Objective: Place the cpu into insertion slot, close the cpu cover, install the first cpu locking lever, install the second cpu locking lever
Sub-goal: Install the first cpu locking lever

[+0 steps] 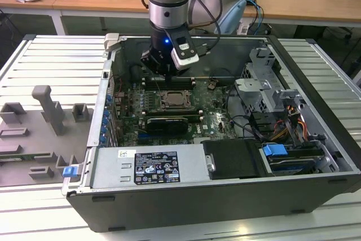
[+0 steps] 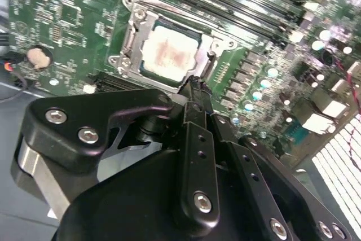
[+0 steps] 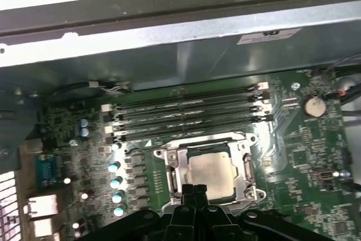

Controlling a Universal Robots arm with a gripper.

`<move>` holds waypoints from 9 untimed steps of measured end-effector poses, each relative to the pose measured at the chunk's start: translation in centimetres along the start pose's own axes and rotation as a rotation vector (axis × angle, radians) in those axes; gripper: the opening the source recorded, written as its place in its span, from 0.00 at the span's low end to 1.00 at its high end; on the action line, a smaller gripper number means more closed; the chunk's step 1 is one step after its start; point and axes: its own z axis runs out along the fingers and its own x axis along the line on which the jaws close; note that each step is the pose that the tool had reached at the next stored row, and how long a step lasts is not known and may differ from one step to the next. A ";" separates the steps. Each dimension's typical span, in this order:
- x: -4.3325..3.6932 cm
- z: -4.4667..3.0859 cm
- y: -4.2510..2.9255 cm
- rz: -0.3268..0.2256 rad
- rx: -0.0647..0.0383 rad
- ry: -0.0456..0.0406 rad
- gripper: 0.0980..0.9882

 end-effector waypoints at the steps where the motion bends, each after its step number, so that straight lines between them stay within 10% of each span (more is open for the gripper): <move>1: 0.04 0.03 0.00 -0.001 -0.002 -0.0133 0.01; 9: 0.09 0.20 -0.02 -0.037 -0.007 -0.0325 0.01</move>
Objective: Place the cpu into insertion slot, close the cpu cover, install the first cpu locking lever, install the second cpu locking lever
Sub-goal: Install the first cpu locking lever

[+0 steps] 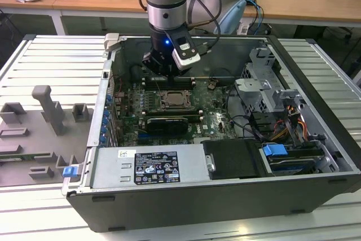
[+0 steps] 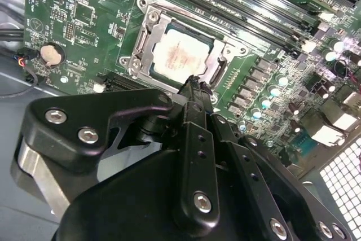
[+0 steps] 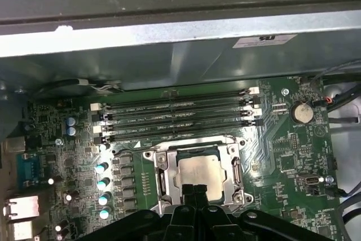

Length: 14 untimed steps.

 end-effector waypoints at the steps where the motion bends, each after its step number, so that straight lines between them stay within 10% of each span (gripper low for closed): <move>1: 0.00 0.01 0.00 -0.001 0.000 -0.0018 0.01; 10: 0.25 0.04 -0.13 -0.011 -0.010 -0.0090 0.01; 14: 0.46 0.02 -0.13 -0.012 -0.003 0.0544 0.01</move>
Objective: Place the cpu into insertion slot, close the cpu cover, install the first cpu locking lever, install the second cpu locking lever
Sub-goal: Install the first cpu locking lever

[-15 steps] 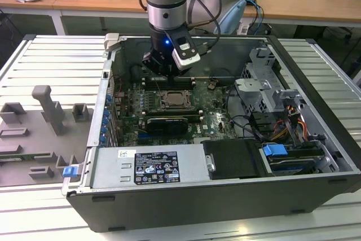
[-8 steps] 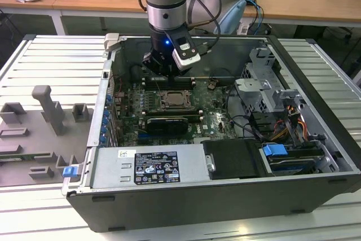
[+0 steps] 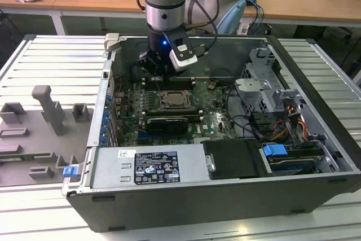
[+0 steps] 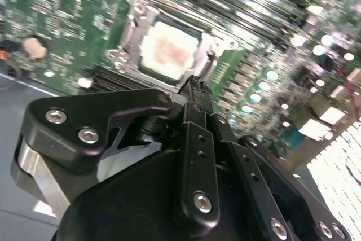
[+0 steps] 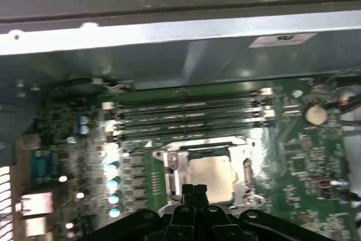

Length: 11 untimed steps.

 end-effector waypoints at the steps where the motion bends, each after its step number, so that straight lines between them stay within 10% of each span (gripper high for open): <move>1: 0.07 0.00 0.01 -0.001 0.001 0.0132 0.01; 3: 0.29 -0.01 0.00 -0.005 0.002 0.0293 0.01; 11: 2.51 -0.42 -0.13 -0.010 0.002 0.0312 0.01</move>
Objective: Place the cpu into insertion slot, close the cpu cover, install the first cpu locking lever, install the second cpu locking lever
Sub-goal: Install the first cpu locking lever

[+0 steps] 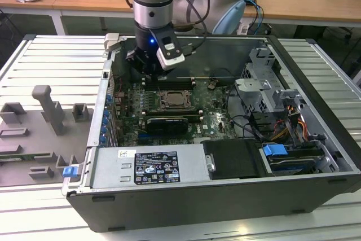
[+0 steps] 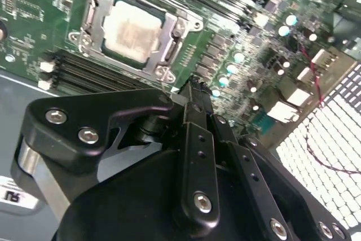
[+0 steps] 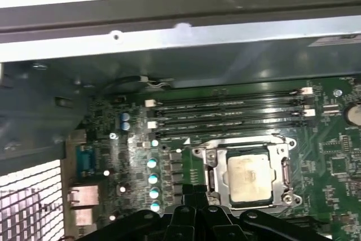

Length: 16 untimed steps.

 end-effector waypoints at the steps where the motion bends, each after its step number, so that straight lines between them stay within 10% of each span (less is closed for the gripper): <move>1: 0.06 0.00 0.00 0.000 -0.001 0.0000 0.01; 16: 1.45 0.08 1.01 -0.072 -0.001 0.0051 0.01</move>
